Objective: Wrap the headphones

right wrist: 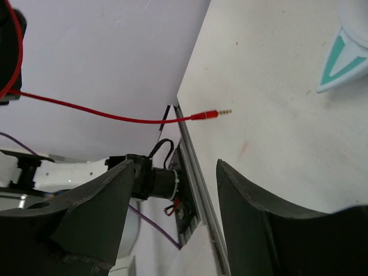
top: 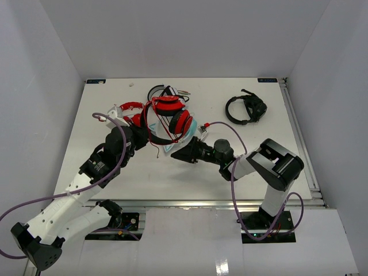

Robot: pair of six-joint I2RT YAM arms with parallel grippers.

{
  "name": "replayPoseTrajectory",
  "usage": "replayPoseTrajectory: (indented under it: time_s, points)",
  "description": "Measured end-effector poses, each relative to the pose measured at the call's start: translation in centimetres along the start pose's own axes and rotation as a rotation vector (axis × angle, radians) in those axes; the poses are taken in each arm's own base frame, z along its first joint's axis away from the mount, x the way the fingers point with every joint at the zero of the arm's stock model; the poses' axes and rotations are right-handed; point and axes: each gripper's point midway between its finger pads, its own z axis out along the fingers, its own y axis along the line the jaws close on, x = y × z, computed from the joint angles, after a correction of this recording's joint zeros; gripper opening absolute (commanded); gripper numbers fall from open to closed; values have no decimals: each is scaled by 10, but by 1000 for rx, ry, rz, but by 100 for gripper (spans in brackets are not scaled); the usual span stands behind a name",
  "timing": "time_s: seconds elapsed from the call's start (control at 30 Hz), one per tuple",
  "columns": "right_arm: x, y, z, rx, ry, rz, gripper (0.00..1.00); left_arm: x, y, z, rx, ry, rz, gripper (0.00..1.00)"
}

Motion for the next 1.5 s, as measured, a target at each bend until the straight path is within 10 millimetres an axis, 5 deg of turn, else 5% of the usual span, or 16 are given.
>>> replayPoseTrajectory:
  time_s: [0.27, 0.53, 0.9, 1.23, 1.37, 1.5]
  points:
    - [26, -32, -12, 42, 48, -441, 66, 11, 5, -4, -14, 51, -5, 0]
    - [50, -30, -5, -34, 116, -847, 65, 22, 7, -4, -24, 101, -23, 0]
    - [40, -16, 16, -80, 65, -1211, 64, 35, -1, -6, 3, 173, -85, 0]
    - [29, 5, 35, -105, 3, -1345, 63, 36, -11, -13, 33, 204, -135, 0]
    - [32, 7, 44, -113, 0, -1370, 53, 32, -14, -16, 47, 198, -155, 0]
    - [37, 3, 51, -105, 8, -1378, 28, 31, -16, -17, 51, 198, -169, 0]
